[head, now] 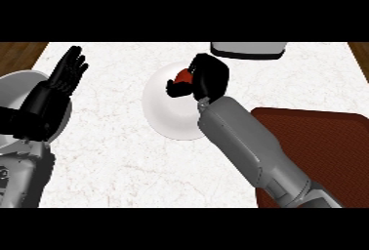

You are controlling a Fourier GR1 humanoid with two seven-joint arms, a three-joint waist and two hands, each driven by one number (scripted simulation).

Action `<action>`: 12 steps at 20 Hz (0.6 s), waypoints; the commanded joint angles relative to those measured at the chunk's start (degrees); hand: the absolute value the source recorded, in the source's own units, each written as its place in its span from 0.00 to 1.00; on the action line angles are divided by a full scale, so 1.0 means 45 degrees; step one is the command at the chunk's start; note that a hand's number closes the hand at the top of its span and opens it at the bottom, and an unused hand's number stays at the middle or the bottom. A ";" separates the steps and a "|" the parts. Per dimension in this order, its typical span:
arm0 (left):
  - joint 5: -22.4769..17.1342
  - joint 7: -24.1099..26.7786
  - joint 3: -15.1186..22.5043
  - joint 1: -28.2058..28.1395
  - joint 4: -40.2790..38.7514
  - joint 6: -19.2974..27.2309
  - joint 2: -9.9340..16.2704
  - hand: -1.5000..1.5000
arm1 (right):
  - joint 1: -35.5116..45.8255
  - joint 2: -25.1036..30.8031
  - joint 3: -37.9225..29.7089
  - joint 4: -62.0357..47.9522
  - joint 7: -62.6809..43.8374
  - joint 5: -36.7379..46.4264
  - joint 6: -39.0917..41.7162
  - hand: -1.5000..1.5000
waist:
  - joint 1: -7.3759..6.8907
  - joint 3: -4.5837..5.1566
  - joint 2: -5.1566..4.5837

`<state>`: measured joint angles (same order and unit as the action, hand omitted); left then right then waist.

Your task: Pick the bell pepper from the tray and place it in the plate

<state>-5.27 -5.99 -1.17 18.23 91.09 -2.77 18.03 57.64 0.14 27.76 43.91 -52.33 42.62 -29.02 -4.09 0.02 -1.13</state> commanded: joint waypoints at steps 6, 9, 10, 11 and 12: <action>0.0376 -0.0100 0.0524 0.0686 -0.0124 0.0091 -0.0433 0.50 | 0.0313 -0.0030 -0.0307 -0.2441 0.1777 -0.3062 -0.2659 0.00 | -0.0568 -0.0020 -0.0194; 0.0087 0.0059 0.0175 0.0927 -0.0511 -0.0075 -0.0348 0.50 | 0.0209 -0.0030 -0.0440 -0.2294 0.2949 -0.3884 -0.3502 0.00 | -0.0561 -0.0022 -0.0217; 0.0237 0.0043 0.0276 0.0707 -0.0461 0.0073 -0.0454 0.50 | 0.0180 -0.0030 -0.0645 -0.2197 0.3593 -0.4147 -0.3740 0.00 | -0.0475 -0.0027 -0.0184; 0.0183 0.0541 0.0395 0.0743 -0.0923 -0.0179 -0.0576 0.50 | 0.0741 -0.0030 -0.0584 -0.2253 0.3150 -0.4151 -0.4216 0.00 | -0.0655 -0.0013 -0.0276; 0.0314 0.0193 0.0415 0.0929 -0.0700 -0.0090 -0.0463 0.50 | 0.0835 -0.0030 -0.0456 -0.2228 0.3162 -0.4290 -0.4653 0.00 | -0.0579 -0.0017 -0.0170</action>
<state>-4.20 -5.41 0.36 21.66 88.67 -2.85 16.10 60.07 0.14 25.72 34.34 -40.36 26.61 -43.17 -6.48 -0.06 -2.01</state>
